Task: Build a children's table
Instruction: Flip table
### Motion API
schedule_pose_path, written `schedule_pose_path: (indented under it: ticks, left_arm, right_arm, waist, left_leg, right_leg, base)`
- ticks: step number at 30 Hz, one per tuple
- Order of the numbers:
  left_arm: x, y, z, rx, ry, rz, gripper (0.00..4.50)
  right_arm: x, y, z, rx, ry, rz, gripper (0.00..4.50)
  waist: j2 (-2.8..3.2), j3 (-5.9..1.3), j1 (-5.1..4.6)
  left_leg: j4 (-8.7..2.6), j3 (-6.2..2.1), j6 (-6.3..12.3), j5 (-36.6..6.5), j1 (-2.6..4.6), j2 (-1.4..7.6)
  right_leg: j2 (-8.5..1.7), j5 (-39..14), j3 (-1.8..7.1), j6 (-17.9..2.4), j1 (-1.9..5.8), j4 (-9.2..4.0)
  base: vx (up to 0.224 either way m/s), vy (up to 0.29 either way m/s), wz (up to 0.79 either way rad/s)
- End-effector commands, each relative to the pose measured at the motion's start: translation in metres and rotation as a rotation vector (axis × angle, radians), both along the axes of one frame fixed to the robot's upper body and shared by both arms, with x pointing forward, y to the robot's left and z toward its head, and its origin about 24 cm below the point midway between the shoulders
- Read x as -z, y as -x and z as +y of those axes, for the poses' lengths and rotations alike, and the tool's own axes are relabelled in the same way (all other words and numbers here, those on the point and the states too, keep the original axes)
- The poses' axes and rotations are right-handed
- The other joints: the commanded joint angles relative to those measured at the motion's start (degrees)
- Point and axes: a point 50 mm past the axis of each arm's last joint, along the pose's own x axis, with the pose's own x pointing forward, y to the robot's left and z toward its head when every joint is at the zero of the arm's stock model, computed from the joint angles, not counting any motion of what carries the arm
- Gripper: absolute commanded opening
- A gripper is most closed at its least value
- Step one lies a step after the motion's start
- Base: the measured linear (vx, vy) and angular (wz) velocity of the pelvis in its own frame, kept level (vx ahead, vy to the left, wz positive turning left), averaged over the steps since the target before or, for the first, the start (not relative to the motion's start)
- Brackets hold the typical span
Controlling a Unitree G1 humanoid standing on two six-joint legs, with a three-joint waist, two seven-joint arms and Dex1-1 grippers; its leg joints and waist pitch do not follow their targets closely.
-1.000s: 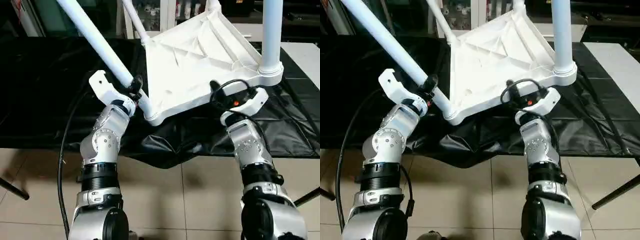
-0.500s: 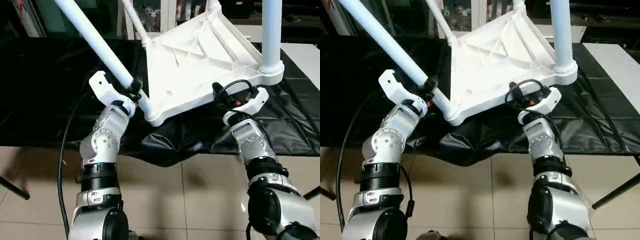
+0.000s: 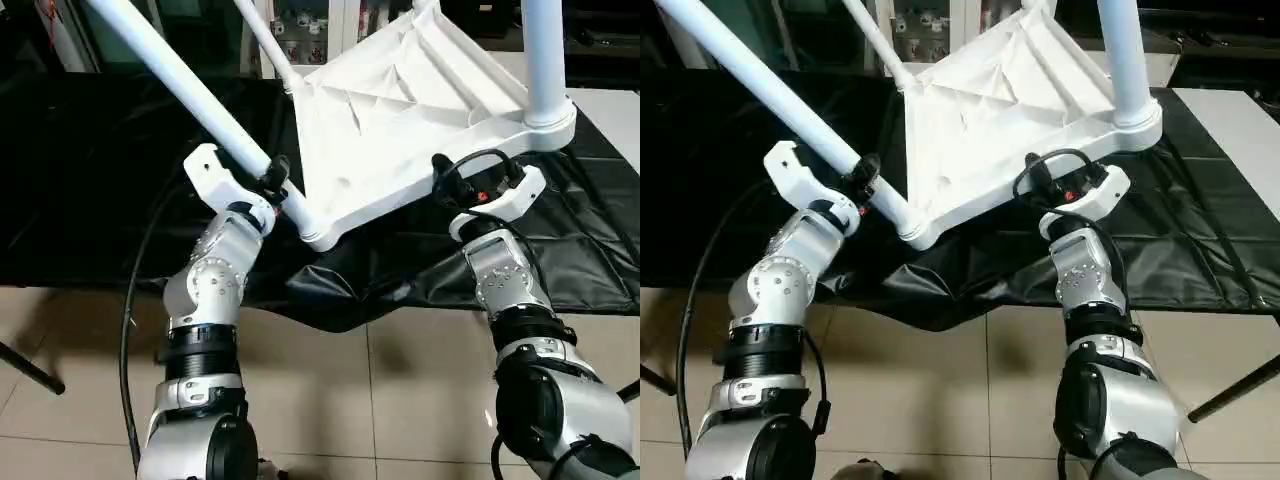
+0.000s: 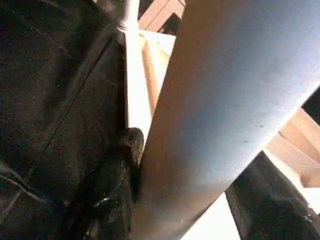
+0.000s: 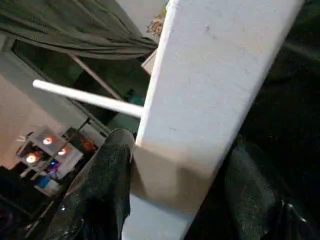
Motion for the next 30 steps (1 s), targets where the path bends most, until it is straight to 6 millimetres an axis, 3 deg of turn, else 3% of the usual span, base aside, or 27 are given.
schedule_pose_path:
  ticks: [1, 6, 10, 14, 17, 20, 24, 27, 30]
  left_arm:
    - [0.013, -0.001, 0.01, -0.063, 0.015, 0.074, 3.12]
    - [0.012, -0.004, 0.017, -0.104, 0.019, 0.072, 3.35]
    - [0.01, -0.008, 0.03, -0.197, 0.037, 0.079, 3.75]
    - [0.011, -0.009, 0.037, -0.231, 0.023, 0.089, 3.77]
    - [0.012, -0.009, 0.043, -0.264, 0.017, 0.097, 3.77]
    - [0.014, -0.009, 0.051, -0.311, 0.012, 0.109, 3.77]
    - [0.016, -0.009, 0.059, -0.351, 0.008, 0.122, 3.77]
    - [0.017, -0.009, 0.063, -0.37, 0.002, 0.126, 3.77]
    - [0.02, -0.008, 0.07, -0.409, -0.005, 0.139, 3.77]
  right_arm:
    - [-0.031, -0.002, -0.023, 0.137, 0.128, -0.119, 2.23]
    - [-0.046, -0.001, -0.034, 0.247, 0.193, -0.157, 2.23]
    - [-0.073, 0.0, -0.05, 0.402, 0.321, -0.215, 2.23]
    - [-0.086, 0.0, -0.055, 0.446, 0.378, -0.236, 2.22]
    - [-0.093, -0.001, -0.055, 0.456, 0.446, -0.237, 2.21]
    - [-0.098, -0.001, -0.056, 0.486, 0.508, -0.233, 2.2]
    - [-0.107, 0.0, -0.061, 0.546, 0.565, -0.242, 2.17]
    - [-0.113, 0.001, -0.063, 0.568, 0.589, -0.253, 2.07]
    - [-0.12, 0.002, -0.068, 0.589, 0.61, -0.265, 1.94]
  waist:
    - [-1.08, -4.78, -0.14]
    - [-1.07, -4.77, -0.08]
    - [-1.2, -4.76, -0.19]
    - [-1.41, -4.97, 0.06]
    - [-1.64, -4.89, 0.49]
    - [-1.83, -4.8, 0.64]
    - [-1.75, -4.78, 0.61]
    - [-1.66, -5.02, 0.71]
    - [-1.62, -5.21, 0.69]
  left_leg:
    - [-3.59, -0.16, 8.29, 1.0, 1.89, 2.55]
    - [-3.88, 0.02, 6.92, -1.1, 1.99, 2.65]
    - [-4.09, 0.24, 5.47, -2.0, 2.03, 2.47]
    - [-3.67, 0.28, 6.78, 0.6, 1.95, 2.36]
    - [-3.53, 0.4, 7.58, 0.6, 1.94, 2.3]
    - [-3.7, 0.26, 7.16, 0.1, 1.79, 2.26]
    - [-3.87, 0.32, 5.88, -2.0, 2.1, 2.26]
    - [-3.75, 0.25, 5.27, -1.0, 2.22, 2.21]
    - [-3.35, 0.26, 6.01, 2.1, 1.83, 1.93]
  right_leg:
    - [-2.02, 5.6, 0.39, -17.8, 2.47, -3.26]
    - [-2.03, 4.6, 0.36, -16.6, 2.51, -3.39]
    - [-2.0, 4.0, 0.28, -15.2, 2.45, -3.55]
    - [-1.96, 7.4, 0.24, -15.0, 2.46, -3.17]
    - [-1.99, 7.1, 0.25, -14.8, 2.36, -3.21]
    - [-1.9, 5.3, 0.21, -13.8, 2.37, -3.29]
    - [-1.81, 3.4, 0.25, -12.6, 2.14, -3.53]
    - [-1.56, 5.4, 0.17, -11.8, 2.1, -3.29]
    - [-1.29, 8.7, -0.03, -11.4, 2.01, -2.99]
  base:
    - [0.0, 0.0, 0.0]
    - [0.0, 0.0, 0.0]
    - [0.0, 0.0, 0.0]
    - [0.0, 0.0, 0.0]
    - [0.0, 0.0, 0.0]
    - [0.0, 0.0, 0.0]
    - [0.0, 0.0, 0.0]
    - [0.0, 0.0, 0.0]
    - [0.0, 0.0, 0.0]
